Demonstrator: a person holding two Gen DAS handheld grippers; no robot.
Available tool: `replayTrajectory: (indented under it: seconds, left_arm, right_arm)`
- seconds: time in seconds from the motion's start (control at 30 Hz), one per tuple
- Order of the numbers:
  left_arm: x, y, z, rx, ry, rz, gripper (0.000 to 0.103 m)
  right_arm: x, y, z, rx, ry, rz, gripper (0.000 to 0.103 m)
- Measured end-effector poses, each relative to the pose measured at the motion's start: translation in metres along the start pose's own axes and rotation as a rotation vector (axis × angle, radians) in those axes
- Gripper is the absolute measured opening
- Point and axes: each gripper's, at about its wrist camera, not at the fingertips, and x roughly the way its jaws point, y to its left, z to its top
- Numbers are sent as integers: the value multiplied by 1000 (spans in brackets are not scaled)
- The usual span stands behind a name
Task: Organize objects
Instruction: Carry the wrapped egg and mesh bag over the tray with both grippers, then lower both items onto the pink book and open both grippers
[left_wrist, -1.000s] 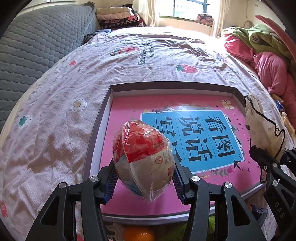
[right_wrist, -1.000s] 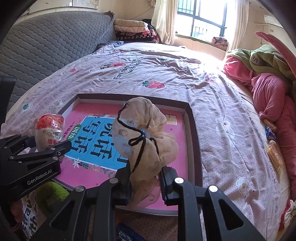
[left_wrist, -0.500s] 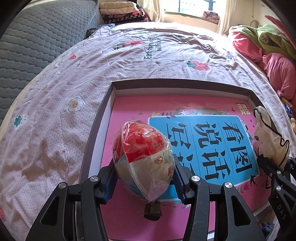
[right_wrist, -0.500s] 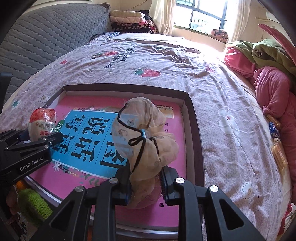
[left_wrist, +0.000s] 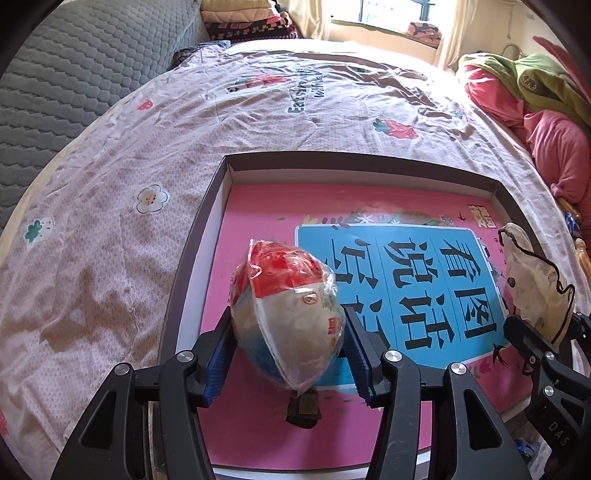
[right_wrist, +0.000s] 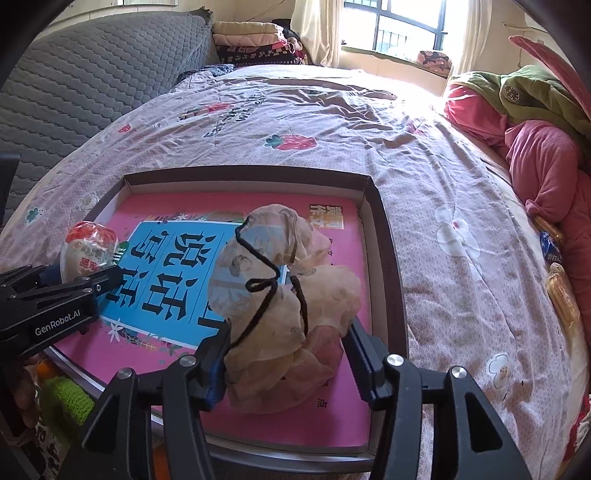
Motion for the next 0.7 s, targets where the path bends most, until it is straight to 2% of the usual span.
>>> replayTrajectory:
  seconds: [0.2, 0.7]
  left_arm:
    - [-14, -2, -2, -3, -28, -17, 74]
    - [-66, 0, -9, -28, -105, -36, 76]
  right_arm:
    - [-17, 3, 2, -6, -53, 9, 67]
    - [-61, 9, -3, -23, -142, 63, 70]
